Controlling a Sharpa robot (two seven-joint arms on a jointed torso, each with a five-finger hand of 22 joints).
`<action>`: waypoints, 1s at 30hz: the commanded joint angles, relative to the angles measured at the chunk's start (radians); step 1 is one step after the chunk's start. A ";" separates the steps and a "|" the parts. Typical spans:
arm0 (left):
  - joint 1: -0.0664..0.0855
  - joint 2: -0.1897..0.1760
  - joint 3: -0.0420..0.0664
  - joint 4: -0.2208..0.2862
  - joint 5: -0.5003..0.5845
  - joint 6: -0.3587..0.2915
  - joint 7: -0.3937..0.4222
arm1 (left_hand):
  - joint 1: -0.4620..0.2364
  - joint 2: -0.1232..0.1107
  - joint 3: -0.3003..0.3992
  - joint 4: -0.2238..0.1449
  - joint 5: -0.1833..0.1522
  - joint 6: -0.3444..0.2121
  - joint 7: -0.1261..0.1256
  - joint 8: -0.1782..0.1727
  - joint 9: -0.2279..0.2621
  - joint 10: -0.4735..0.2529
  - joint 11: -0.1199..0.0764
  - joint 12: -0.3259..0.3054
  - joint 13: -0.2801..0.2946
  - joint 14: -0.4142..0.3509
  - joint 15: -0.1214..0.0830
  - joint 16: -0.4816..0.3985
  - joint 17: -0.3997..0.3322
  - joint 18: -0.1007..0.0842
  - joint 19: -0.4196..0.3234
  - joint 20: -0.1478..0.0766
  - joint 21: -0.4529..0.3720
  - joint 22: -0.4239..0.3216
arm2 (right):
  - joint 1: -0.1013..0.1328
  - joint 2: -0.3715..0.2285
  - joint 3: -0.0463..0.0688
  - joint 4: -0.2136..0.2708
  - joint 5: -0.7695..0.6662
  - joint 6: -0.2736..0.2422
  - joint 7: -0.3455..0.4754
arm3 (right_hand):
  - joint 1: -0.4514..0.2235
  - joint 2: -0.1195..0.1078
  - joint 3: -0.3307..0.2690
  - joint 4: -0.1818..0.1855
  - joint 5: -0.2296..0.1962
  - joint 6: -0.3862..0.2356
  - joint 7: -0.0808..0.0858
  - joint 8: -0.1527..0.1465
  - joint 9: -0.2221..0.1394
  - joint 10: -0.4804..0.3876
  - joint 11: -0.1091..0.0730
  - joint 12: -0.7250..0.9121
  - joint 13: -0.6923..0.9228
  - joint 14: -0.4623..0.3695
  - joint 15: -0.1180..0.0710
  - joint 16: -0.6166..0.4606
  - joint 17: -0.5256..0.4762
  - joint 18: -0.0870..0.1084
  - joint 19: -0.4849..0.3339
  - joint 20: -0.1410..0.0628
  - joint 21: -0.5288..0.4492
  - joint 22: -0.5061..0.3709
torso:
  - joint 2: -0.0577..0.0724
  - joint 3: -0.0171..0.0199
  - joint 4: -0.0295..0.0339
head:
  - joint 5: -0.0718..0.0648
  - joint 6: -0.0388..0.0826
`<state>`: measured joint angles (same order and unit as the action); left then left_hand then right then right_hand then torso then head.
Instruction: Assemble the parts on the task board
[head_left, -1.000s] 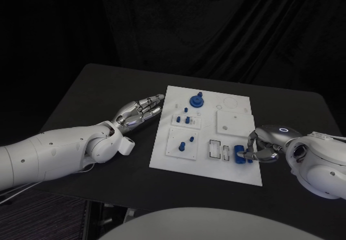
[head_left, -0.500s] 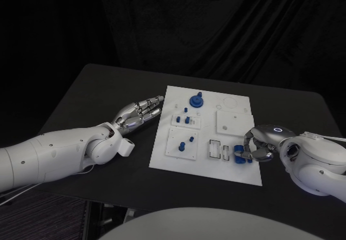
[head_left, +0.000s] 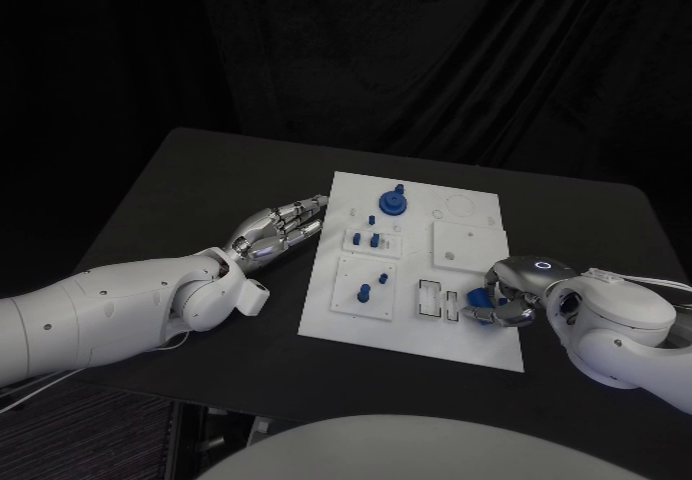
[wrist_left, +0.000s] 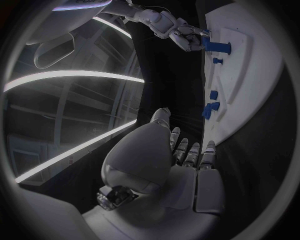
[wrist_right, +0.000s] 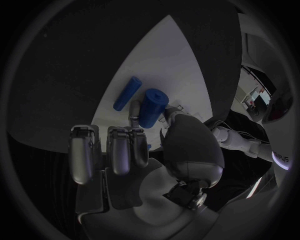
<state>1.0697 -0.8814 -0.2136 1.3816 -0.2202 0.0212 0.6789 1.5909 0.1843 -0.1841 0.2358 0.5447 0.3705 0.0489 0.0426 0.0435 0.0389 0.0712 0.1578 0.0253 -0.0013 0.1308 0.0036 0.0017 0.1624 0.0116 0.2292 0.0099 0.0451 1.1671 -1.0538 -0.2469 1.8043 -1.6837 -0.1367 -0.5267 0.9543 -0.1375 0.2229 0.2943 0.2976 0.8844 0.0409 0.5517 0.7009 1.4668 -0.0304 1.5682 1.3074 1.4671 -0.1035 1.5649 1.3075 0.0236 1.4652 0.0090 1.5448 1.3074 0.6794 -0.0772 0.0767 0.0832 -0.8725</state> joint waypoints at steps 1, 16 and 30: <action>-0.003 0.002 0.001 0.001 -0.002 0.022 0.030 | -0.002 0.012 0.008 0.000 0.003 0.003 0.008 0.004 0.002 -0.005 0.004 -0.004 0.000 0.001 0.010 -0.004 -0.002 0.004 0.000 0.005 0.001 0.001 | -0.008 0.010 -0.002 -0.012 0.005 0.001 0.022 | 0.011 0.018 0.013 -0.003 -0.007 -0.002 0.001 -0.015 -0.008 0.104 0.006 0.003 0.263 0.099 0.000 -0.004 0.242 -0.014 0.090 -0.002 -0.006 0.251 | 0.000 -0.0004 0.0001 | 0.001 0.000; -0.007 0.001 0.001 0.001 -0.002 0.026 0.021 | 0.000 0.013 0.012 -0.004 0.004 0.009 0.017 0.005 0.003 -0.005 0.003 -0.002 0.000 0.001 0.014 -0.004 -0.002 0.003 0.001 0.009 0.001 0.002 | -0.009 0.001 -0.001 0.005 0.191 -0.158 0.135 | 0.175 0.084 0.108 -0.090 -0.013 0.069 -0.019 -0.010 0.012 0.104 -0.011 0.003 0.263 0.099 -0.009 -0.004 0.240 -0.015 0.090 -0.006 -0.003 0.252 | 0.001 0.0007 -0.0001 | 0.003 0.000; -0.008 0.003 0.001 0.001 -0.002 0.024 0.022 | 0.001 0.014 0.016 -0.007 0.005 0.015 0.020 0.006 0.004 -0.003 0.005 0.002 0.001 0.001 0.015 -0.004 -0.002 0.003 0.001 0.010 0.001 0.002 | 0.088 -0.032 0.000 0.073 0.607 -0.220 0.138 | 0.145 0.089 0.101 -0.072 -0.016 0.078 -0.023 -0.002 0.030 0.104 -0.016 0.003 0.263 0.096 -0.009 -0.010 0.228 -0.012 0.084 -0.008 -0.014 0.247 | 0.000 0.0003 -0.0008 | -0.002 0.000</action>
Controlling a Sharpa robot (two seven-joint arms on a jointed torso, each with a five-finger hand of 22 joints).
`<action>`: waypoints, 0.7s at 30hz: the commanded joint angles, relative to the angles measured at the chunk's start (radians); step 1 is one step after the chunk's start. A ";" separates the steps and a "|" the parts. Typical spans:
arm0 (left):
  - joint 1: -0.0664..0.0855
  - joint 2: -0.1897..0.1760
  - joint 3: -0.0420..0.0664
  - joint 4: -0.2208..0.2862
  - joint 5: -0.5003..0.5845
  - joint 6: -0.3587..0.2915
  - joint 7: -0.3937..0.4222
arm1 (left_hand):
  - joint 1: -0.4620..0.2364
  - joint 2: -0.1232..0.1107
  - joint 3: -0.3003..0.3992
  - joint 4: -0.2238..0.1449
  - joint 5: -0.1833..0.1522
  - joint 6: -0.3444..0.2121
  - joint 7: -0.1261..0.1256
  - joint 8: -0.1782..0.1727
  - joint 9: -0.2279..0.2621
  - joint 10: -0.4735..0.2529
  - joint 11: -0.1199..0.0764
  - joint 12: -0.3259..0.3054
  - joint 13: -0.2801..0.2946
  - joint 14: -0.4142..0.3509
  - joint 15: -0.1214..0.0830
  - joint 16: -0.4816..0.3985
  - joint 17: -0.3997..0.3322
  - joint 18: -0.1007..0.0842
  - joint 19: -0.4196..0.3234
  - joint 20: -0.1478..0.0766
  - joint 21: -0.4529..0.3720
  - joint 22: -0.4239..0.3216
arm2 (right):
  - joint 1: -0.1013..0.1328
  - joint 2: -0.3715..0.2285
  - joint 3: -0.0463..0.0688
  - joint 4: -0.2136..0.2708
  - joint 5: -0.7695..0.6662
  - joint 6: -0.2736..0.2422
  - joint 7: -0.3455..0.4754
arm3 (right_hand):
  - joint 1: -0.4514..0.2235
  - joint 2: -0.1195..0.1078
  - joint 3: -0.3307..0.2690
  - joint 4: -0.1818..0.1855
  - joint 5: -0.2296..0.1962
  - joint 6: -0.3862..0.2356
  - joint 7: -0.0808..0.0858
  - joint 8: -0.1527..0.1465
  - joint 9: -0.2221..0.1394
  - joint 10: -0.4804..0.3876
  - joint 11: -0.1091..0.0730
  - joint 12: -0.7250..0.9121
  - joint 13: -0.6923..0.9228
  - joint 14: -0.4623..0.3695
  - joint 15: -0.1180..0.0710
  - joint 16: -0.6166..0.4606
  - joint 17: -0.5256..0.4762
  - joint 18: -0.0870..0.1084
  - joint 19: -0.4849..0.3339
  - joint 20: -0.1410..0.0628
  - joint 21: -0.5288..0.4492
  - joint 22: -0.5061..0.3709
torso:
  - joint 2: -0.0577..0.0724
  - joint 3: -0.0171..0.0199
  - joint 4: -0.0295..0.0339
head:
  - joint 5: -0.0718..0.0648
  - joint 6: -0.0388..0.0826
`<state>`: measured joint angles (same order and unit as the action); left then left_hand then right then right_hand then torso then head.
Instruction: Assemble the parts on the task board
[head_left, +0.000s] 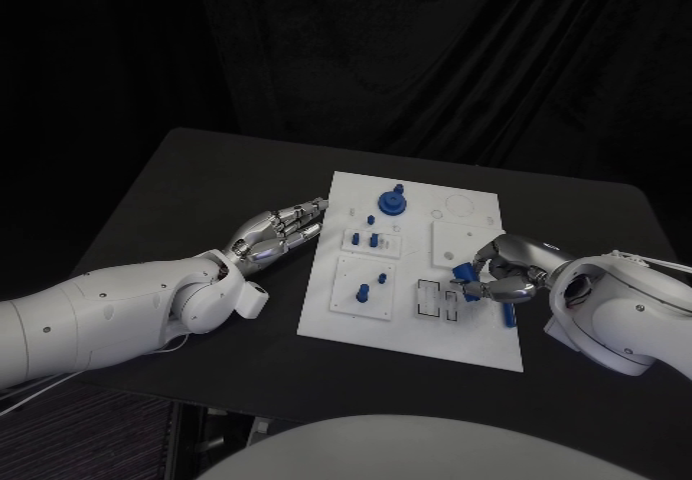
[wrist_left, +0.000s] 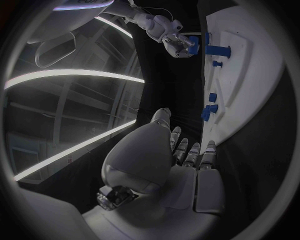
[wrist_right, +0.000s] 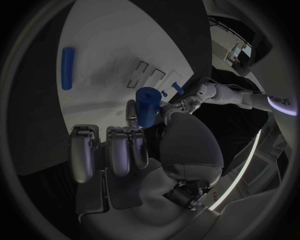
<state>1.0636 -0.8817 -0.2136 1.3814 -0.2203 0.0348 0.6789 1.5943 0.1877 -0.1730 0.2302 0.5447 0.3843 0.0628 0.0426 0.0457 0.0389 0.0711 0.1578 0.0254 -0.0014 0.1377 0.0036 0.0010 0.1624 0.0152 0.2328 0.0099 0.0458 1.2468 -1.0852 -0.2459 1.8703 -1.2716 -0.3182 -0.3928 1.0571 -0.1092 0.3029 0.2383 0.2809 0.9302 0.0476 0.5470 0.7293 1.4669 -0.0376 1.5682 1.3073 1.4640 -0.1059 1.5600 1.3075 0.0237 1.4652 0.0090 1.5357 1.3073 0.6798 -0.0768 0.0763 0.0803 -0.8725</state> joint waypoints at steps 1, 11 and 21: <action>-0.002 0.004 0.001 0.001 -0.002 0.011 0.021 | -0.002 0.011 0.005 -0.001 0.005 0.002 0.007 0.007 0.002 -0.003 0.005 0.002 0.001 0.001 0.008 -0.004 -0.001 0.003 -0.003 0.006 0.001 0.002 | 0.012 0.002 -0.001 0.008 0.224 -0.036 0.000 | 0.038 0.061 0.020 -0.014 0.001 0.032 -0.029 0.004 0.003 0.104 -0.009 0.003 0.263 0.099 -0.006 -0.005 0.227 -0.011 0.084 -0.008 -0.006 0.247 | 0.000 -0.0002 -0.0002 | 0.001 0.000; -0.002 0.007 0.001 -0.002 -0.002 0.011 0.021 | -0.002 0.011 0.005 -0.001 0.005 0.002 0.007 0.007 0.002 -0.003 0.005 0.002 0.001 0.001 0.008 -0.004 -0.001 0.003 -0.003 0.006 0.001 0.002 | 0.023 0.035 -0.001 -0.017 0.340 0.027 -0.059 | -0.020 0.060 -0.007 0.023 -0.001 0.021 -0.027 0.003 0.023 0.104 -0.008 0.003 0.263 0.096 0.001 -0.013 0.209 -0.008 0.077 -0.003 -0.019 0.242 | 0.000 -0.0014 0.0000 | 0.003 0.000; -0.003 0.012 0.001 -0.005 -0.002 0.014 0.020 | -0.002 0.011 0.005 -0.001 0.005 0.002 0.007 0.007 0.002 -0.003 0.005 0.002 0.001 0.001 0.008 -0.004 -0.001 0.003 -0.003 0.006 0.001 0.002 | 0.015 0.069 -0.002 -0.047 0.353 0.090 -0.114 | -0.058 0.065 -0.051 0.044 -0.002 0.013 -0.023 -0.002 0.034 0.104 -0.005 0.003 0.263 0.093 0.005 -0.020 0.195 -0.004 0.070 0.001 -0.032 0.237 | 0.000 -0.0006 0.0004 | 0.001 0.000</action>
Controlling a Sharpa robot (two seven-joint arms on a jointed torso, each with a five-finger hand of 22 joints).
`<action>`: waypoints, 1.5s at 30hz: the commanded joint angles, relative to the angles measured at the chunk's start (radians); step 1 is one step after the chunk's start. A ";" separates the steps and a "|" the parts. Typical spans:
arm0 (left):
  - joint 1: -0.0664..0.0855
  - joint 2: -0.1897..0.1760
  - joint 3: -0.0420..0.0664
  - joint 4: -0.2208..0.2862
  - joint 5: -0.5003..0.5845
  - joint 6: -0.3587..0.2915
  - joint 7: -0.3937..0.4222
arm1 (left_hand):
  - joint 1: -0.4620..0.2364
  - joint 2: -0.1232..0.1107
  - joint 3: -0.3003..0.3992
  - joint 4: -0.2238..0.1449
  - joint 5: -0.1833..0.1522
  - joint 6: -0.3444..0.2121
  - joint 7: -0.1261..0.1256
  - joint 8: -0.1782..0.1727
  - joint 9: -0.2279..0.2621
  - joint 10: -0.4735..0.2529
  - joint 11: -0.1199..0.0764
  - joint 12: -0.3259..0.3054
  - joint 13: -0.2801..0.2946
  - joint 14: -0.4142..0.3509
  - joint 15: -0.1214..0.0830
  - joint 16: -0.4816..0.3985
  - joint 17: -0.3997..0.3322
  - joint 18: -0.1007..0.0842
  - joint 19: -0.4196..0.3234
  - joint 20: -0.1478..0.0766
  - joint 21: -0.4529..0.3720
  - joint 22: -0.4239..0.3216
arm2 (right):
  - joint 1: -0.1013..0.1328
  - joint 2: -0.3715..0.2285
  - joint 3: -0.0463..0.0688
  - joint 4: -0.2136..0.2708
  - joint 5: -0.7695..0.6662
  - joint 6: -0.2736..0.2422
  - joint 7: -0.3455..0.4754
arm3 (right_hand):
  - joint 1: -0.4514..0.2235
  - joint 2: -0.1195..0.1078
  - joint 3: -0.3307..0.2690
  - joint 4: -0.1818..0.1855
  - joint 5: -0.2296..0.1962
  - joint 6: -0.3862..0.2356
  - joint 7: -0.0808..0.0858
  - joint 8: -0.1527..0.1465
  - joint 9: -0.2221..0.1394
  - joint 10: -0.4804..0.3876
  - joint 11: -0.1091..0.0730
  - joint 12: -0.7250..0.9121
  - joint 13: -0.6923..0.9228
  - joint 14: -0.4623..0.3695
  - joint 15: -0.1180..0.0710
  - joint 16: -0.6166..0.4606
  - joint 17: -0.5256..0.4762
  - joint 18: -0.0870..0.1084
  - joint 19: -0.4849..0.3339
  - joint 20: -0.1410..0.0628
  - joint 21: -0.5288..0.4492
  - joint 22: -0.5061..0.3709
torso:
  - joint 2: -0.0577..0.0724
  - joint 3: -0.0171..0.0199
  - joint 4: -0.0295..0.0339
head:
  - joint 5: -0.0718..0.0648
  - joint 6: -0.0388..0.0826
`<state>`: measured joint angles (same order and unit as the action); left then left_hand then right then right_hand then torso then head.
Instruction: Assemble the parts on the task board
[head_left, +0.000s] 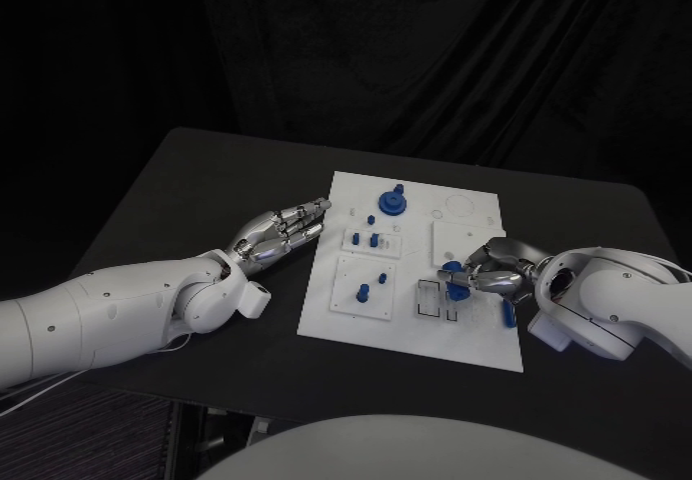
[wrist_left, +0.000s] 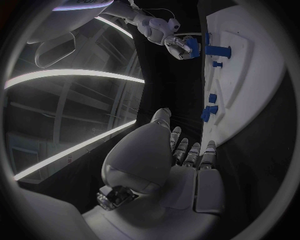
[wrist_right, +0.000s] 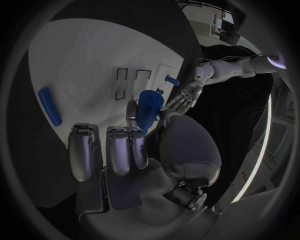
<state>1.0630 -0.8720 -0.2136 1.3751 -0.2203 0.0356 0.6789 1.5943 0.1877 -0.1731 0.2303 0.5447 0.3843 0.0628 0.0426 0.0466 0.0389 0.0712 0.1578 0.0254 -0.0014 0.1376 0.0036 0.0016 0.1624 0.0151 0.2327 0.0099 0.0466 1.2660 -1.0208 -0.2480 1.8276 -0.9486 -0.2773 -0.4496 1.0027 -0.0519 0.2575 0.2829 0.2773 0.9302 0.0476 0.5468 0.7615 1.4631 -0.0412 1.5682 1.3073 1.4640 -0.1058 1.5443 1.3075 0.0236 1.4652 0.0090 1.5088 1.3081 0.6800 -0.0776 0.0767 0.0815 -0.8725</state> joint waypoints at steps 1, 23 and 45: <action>-0.002 0.002 0.001 0.001 -0.002 0.014 0.020 | -0.002 0.011 0.005 -0.002 0.005 0.002 0.007 0.007 0.001 -0.003 0.005 0.002 0.001 0.001 0.008 -0.004 -0.002 0.003 -0.002 0.007 0.001 0.001 | -0.007 0.009 0.000 -0.008 0.031 0.054 -0.063 | -0.006 0.009 -0.008 0.000 0.001 0.012 -0.023 -0.003 0.002 0.108 -0.001 0.003 0.264 0.093 0.005 -0.004 0.194 -0.003 0.069 0.001 -0.006 0.236 | 0.000 -0.0003 0.0008 | -0.001 0.000; -0.003 0.004 0.001 -0.002 -0.002 0.019 0.017 | -0.001 0.011 0.007 -0.004 0.005 0.003 0.008 0.007 0.001 -0.003 0.005 0.002 0.001 0.001 0.009 -0.004 -0.002 0.003 -0.002 0.007 0.001 0.001 | -0.025 0.060 0.000 -0.036 -0.006 0.116 -0.094 | -0.075 0.019 -0.071 0.007 0.003 -0.016 -0.013 -0.032 0.005 0.108 0.007 0.003 0.264 0.089 0.011 -0.013 0.176 0.002 0.060 0.007 -0.026 0.229 | 0.001 0.0007 0.0008 | 0.004 0.000; -0.006 0.007 0.001 -0.007 -0.002 0.027 0.011 | -0.001 0.012 0.009 -0.005 0.003 0.003 0.010 0.007 0.001 -0.003 0.004 0.001 0.001 0.001 0.011 -0.004 -0.002 0.002 -0.002 0.008 0.001 0.001 | -0.029 0.076 0.000 -0.043 -0.009 0.131 -0.080 | -0.163 0.035 -0.140 0.009 0.001 -0.030 -0.004 -0.057 0.002 0.108 0.015 0.003 0.264 0.088 0.018 -0.016 0.169 0.003 0.058 0.015 -0.032 0.227 | 0.000 0.0002 -0.0007 | 0.010 0.000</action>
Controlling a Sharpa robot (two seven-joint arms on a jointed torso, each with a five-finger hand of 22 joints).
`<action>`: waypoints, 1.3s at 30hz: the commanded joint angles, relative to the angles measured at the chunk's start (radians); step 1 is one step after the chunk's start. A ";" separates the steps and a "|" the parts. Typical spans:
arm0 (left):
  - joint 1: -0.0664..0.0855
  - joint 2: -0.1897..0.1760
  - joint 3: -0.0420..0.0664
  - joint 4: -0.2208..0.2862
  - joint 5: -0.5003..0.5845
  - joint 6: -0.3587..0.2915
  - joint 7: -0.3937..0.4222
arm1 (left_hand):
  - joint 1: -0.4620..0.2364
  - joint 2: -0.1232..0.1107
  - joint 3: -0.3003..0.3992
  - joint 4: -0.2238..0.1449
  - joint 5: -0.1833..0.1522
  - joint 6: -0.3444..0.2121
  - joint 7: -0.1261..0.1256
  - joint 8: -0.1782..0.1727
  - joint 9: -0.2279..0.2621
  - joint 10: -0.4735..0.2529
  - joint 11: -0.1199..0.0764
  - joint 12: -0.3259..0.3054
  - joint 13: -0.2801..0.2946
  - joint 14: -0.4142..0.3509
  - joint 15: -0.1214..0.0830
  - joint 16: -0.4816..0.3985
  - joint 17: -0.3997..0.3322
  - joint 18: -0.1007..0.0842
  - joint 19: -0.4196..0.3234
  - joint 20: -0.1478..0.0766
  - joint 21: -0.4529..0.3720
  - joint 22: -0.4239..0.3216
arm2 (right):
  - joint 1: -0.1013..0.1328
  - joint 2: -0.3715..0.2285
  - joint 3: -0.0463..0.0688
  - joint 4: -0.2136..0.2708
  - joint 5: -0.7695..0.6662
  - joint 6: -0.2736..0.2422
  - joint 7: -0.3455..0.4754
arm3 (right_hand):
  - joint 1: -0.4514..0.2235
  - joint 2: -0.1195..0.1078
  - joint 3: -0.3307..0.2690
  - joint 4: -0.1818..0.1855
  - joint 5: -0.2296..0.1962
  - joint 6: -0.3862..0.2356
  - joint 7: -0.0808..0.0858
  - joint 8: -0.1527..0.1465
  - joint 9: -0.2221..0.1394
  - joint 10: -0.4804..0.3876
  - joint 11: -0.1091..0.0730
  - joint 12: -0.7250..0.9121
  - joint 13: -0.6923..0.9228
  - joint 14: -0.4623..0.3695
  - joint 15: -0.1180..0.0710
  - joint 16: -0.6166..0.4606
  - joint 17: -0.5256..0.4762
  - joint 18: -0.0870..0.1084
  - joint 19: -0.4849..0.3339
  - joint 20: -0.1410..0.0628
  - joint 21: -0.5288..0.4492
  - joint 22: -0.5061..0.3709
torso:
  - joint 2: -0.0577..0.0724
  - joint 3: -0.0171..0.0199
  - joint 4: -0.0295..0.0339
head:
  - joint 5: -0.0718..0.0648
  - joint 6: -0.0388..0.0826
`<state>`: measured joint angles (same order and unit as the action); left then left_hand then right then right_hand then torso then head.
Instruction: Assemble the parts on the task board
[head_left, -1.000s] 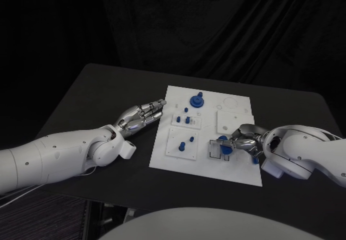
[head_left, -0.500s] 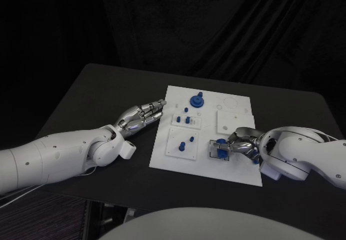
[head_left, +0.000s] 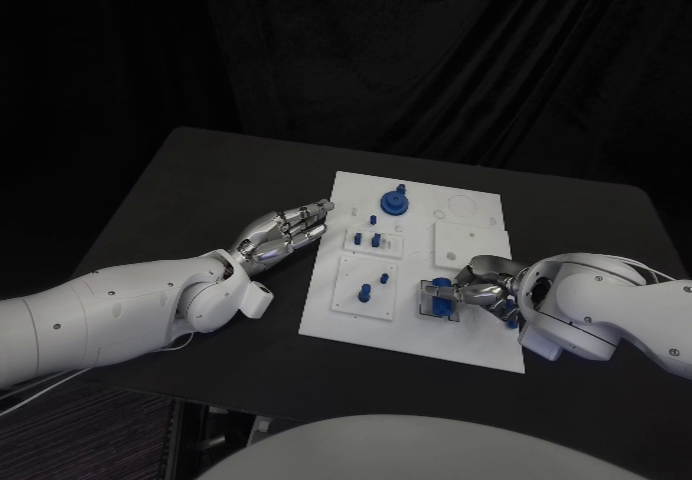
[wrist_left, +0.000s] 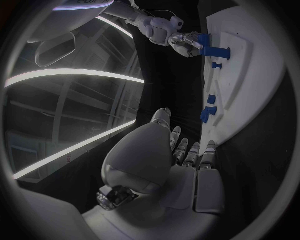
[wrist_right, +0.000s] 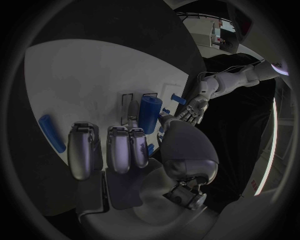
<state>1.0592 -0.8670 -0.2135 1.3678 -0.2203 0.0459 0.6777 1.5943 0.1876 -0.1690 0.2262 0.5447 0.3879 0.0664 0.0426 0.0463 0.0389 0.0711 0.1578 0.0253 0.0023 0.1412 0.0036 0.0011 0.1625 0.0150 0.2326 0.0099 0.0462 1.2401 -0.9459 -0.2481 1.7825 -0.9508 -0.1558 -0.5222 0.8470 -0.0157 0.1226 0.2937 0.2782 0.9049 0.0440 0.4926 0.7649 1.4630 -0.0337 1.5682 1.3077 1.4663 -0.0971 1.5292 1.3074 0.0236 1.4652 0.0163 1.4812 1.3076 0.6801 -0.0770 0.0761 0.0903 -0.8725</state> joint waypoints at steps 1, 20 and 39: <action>-0.002 0.002 0.001 0.000 -0.002 0.017 0.012 | -0.001 0.012 0.005 -0.001 0.003 -0.001 0.006 0.007 0.001 -0.003 0.004 0.001 0.001 -0.002 0.008 -0.004 -0.001 0.002 -0.002 0.008 0.001 0.001 | -0.003 0.002 0.000 0.002 -0.006 0.009 -0.007 | -0.007 -0.001 -0.005 -0.002 0.000 -0.004 0.000 -0.003 -0.001 0.108 0.007 0.003 0.263 0.086 0.009 -0.001 0.170 0.003 0.058 0.007 -0.004 0.227 | 0.000 -0.0003 -0.0001 | 0.001 0.000; -0.006 0.004 0.001 -0.004 -0.002 0.023 0.004 | -0.003 0.014 0.007 -0.001 0.000 0.001 0.012 0.007 0.002 -0.004 0.001 0.000 0.000 -0.002 0.014 -0.004 -0.001 0.000 -0.002 0.011 0.001 0.001 | -0.003 0.001 0.000 0.006 -0.006 -0.006 0.017 | -0.037 -0.001 -0.060 0.000 0.001 0.013 -0.006 0.015 0.017 0.108 0.003 0.003 0.263 0.086 0.007 0.001 0.172 0.003 0.058 0.006 -0.005 0.227 | 0.000 -0.0005 0.0001 | 0.004 0.000; -0.008 -0.004 0.001 -0.001 -0.002 0.019 0.006 | -0.005 0.014 0.009 -0.002 0.001 0.002 0.012 0.008 0.002 -0.004 0.002 0.001 0.001 -0.002 0.016 -0.004 -0.001 -0.002 -0.001 0.012 0.001 0.002 | 0.033 -0.126 0.002 0.102 -0.076 -0.144 0.118 | 0.012 0.023 -0.119 -0.007 0.003 0.007 -0.016 0.063 0.066 0.108 -0.006 0.003 0.263 0.089 -0.001 0.006 0.182 0.001 0.064 -0.002 0.004 0.231 | 0.000 0.0003 0.0005 | 0.004 0.000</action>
<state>1.0528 -0.8709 -0.2132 1.3646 -0.2203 0.0565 0.6751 1.5903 0.1917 -0.1661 0.2234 0.5447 0.3878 0.0736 0.0464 0.0470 0.0389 0.0711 0.1578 0.0254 -0.0014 0.1521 0.0036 0.0009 0.1624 0.0136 0.2383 0.0100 0.0462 1.2648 -1.0628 -0.2479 1.8746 -0.9937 -0.2499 -0.4291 0.8502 0.0082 0.0082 0.2868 0.2782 0.9173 0.0309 0.5498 0.8294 1.4630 -0.0338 1.5682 1.3074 1.4662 -0.0972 1.5293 1.3074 0.0236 1.4652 0.0162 1.4812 1.3074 0.6799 -0.0768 0.0767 0.0959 -0.8725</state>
